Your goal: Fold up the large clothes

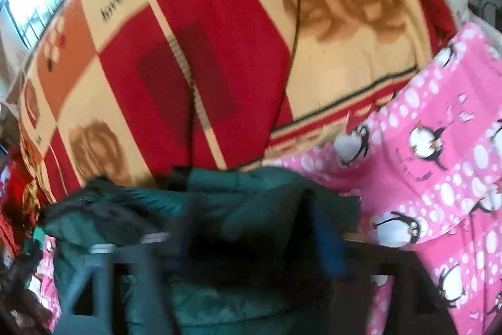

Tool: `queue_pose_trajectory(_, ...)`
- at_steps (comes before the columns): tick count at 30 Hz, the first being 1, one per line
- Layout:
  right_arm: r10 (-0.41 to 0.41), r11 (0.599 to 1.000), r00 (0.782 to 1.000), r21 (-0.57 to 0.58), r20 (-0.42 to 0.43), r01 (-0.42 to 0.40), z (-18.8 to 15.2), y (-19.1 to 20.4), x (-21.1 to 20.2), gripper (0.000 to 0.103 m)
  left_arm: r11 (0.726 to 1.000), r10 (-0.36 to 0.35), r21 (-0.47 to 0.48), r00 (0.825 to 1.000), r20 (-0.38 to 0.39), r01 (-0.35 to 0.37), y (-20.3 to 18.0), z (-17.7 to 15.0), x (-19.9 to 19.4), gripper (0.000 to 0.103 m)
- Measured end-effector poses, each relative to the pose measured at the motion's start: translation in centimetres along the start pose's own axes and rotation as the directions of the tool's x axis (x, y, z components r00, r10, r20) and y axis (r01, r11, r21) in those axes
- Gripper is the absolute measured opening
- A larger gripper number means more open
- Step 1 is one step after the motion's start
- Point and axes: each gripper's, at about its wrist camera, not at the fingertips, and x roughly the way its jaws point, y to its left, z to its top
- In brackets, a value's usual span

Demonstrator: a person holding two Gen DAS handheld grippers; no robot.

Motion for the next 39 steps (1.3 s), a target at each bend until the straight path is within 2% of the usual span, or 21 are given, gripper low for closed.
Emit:
queue_pose_trajectory(2, -0.001, 1.000, 0.998, -0.021, 0.058, 0.002, 0.0, 0.5, -1.7, 0.089, 1.000, 0.001, 0.001, 1.000, -0.025, -0.001, -0.4, -0.4, 1.0, 0.087)
queue_pose_trajectory(5, 0.045, 0.996, 0.997, -0.076, 0.063, -0.040, -0.1, 2.1, -2.6, 0.089, 1.000, 0.014, 0.005, 0.999, -0.046, -0.014, -1.1, -0.5, 2.2, 0.087)
queue_pose_trajectory(7, 0.069, 0.986, 0.997, -0.152, 0.028, -0.064, -0.4, 4.0, -1.8, 0.089, 1.000, 0.027, 0.009, 0.998, -0.050, -0.026, -1.4, -0.4, 2.7, 0.087)
queue_pose_trajectory(10, 0.062, 0.964, 0.997, -0.256, -0.039, -0.070, -1.0, 7.1, 1.0, 0.089, 0.998, 0.056, 0.010, 0.997, -0.060, -0.055, -1.8, 0.0, 3.8, 0.087)
queue_pose_trajectory(14, -0.015, 0.939, 0.995, -0.342, -0.095, -0.018, -1.7, 9.3, 4.9, 0.089, 0.994, 0.103, 0.032, 0.989, -0.104, -0.100, -1.8, 0.3, 5.8, 0.088)
queue_pose_trajectory(18, -0.072, 0.941, 0.984, -0.340, -0.164, 0.012, -2.3, 9.1, 8.8, 0.090, 0.993, 0.116, 0.030, 0.988, -0.107, -0.113, -1.2, 0.3, 7.2, 0.092)
queue_pose_trajectory(24, -0.092, 0.936, 0.984, -0.349, -0.153, 0.033, -2.9, 9.2, 10.2, 0.092, 0.993, 0.121, 0.026, 0.988, -0.091, -0.119, -1.0, -0.3, 8.2, 0.095)
queue_pose_trajectory(29, -0.100, 0.933, 0.980, -0.359, -0.170, 0.032, -2.6, 10.1, 9.5, 0.091, 0.992, 0.126, 0.031, 0.987, -0.098, -0.124, -1.5, 0.2, 7.1, 0.095)
queue_pose_trajectory(32, -0.062, 0.939, 0.987, -0.345, -0.150, 0.006, -2.0, 10.8, 7.9, 0.091, 0.995, 0.104, 0.016, 0.993, -0.063, -0.103, -1.5, 1.2, 6.1, 0.094)
queue_pose_trajectory(34, -0.049, 0.943, 0.990, -0.333, -0.132, 0.003, -1.9, 10.5, 6.9, 0.091, 0.993, 0.118, 0.018, 0.990, -0.075, -0.117, -1.7, 1.9, 6.3, 0.095)
queue_pose_trajectory(39, -0.118, 0.948, 0.989, -0.306, -0.088, 0.086, -0.6, 9.4, 6.7, 0.091, 0.985, 0.173, 0.039, 0.978, -0.118, -0.170, -2.1, 2.8, 8.3, 0.095)
